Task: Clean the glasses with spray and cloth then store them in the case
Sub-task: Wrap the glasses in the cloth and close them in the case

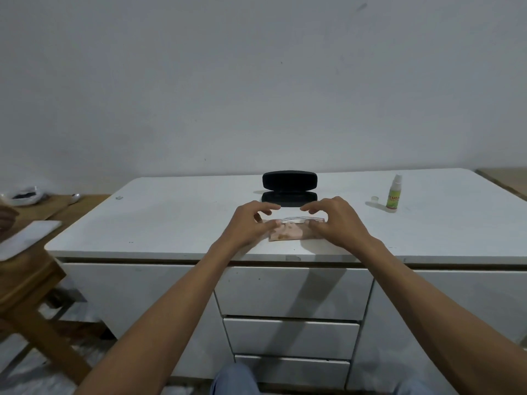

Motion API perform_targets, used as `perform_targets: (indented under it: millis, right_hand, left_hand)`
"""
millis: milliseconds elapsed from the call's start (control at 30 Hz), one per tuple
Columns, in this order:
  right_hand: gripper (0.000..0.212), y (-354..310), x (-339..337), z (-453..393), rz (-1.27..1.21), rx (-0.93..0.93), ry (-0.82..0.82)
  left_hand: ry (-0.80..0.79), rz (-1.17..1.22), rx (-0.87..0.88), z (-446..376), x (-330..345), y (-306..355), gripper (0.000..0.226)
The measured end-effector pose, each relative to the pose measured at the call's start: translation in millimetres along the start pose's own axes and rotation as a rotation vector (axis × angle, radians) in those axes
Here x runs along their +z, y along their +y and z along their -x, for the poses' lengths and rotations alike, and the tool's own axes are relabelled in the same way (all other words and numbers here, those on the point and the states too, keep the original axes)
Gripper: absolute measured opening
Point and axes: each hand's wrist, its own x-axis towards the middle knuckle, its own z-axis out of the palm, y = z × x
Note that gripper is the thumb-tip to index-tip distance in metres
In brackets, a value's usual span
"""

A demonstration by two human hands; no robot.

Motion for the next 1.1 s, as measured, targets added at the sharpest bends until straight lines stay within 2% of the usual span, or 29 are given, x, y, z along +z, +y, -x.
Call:
perform_targets:
  millis: [133,267,367,700,1100]
  right_hand:
    - [0.043,7,-6,6,0.034,-0.008,-0.103]
    - [0.055,6,-12,8,0.076,0.001,-0.191]
    - [0.056,8,-13,5,0.09,0.009,-0.233]
    - [0.055,16,-10,-3,0.195,-0.121,-0.223]
    - [0.055,22,0,-11,0.16,-0.16,-0.091]
  left_hand:
    - [-0.141,-0.202,0.101,3,-2,2,0.054]
    - [-0.187,-0.258,0.117,5,-4,3,0.056]
    - [-0.208,-0.275,0.11,3,-5,3,0.053]
    - [-0.232,-0.348,0.126,-2,-3,-5,0.049]
    - [-0.19,-0.492,0.26,-13,-4,-12,0.048]
